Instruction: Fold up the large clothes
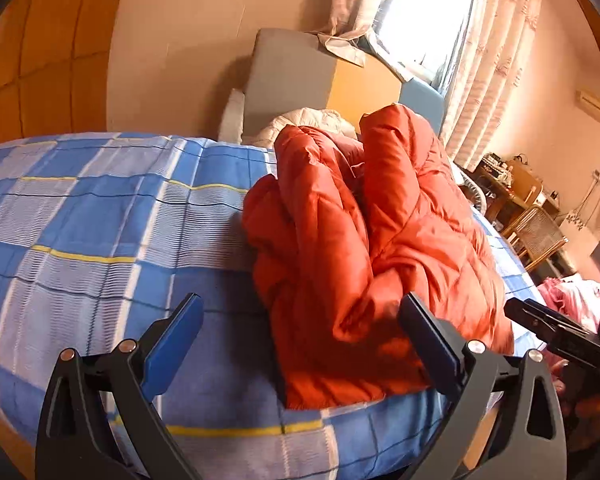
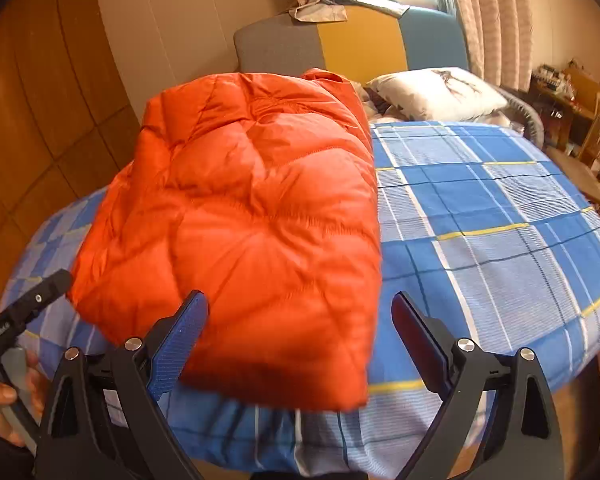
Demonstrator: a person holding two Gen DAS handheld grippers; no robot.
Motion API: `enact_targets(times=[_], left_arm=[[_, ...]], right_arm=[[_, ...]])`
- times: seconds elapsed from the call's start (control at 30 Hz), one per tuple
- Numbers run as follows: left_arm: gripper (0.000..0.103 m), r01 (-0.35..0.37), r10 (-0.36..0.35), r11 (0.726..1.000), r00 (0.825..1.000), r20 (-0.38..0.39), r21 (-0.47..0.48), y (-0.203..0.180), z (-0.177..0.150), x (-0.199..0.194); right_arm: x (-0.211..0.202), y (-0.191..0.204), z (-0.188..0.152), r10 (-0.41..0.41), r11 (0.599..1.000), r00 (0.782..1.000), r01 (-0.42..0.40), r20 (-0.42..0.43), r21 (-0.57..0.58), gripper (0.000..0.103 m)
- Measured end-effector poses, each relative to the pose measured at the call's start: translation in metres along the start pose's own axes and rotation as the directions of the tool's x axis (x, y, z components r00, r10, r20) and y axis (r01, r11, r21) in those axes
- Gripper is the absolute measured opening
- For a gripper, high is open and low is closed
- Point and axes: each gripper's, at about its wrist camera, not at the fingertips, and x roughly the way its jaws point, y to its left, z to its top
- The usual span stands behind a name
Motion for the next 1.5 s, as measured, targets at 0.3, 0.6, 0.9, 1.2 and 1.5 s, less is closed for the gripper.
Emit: enact_targets(times=[0.3, 0.6, 0.9, 1.2, 1.5], left_arm=[[0.101, -0.106, 0.105, 0.994, 0.994, 0.036, 0.028, -0.015, -0.024, -0.036], [0.101, -0.142, 0.137, 0.988, 0.988, 0.070, 0.059, -0.023, -0.034, -0.057], [0.101, -0.171, 0.161, 0.981, 0.981, 0.108, 0.093, -0.035, -0.042, -0.069], [0.101, -0.253, 0.231, 0.959, 0.959, 0.163, 0.127, -0.050, -0.046, -0.076], [0.101, -0.302, 0.283, 0.949, 0.943, 0.178, 0.093, -0.042, -0.055, -0.078]], right_arm=[[-0.024, 0.016, -0.027, -0.079, 0.997, 0.997, 0.079, 0.020, -0.014, 0.093], [-0.047, 0.033, -0.040, -0.157, 0.985, 0.985, 0.161, 0.066, -0.060, 0.094], [-0.066, 0.041, -0.050, -0.244, 0.968, 0.966, 0.248, 0.088, -0.034, 0.100], [-0.064, 0.048, -0.046, -0.329, 0.942, 0.939, 0.334, 0.098, -0.033, 0.100], [-0.057, 0.057, -0.058, -0.309, 0.947, 0.945, 0.316, 0.111, -0.056, 0.100]])
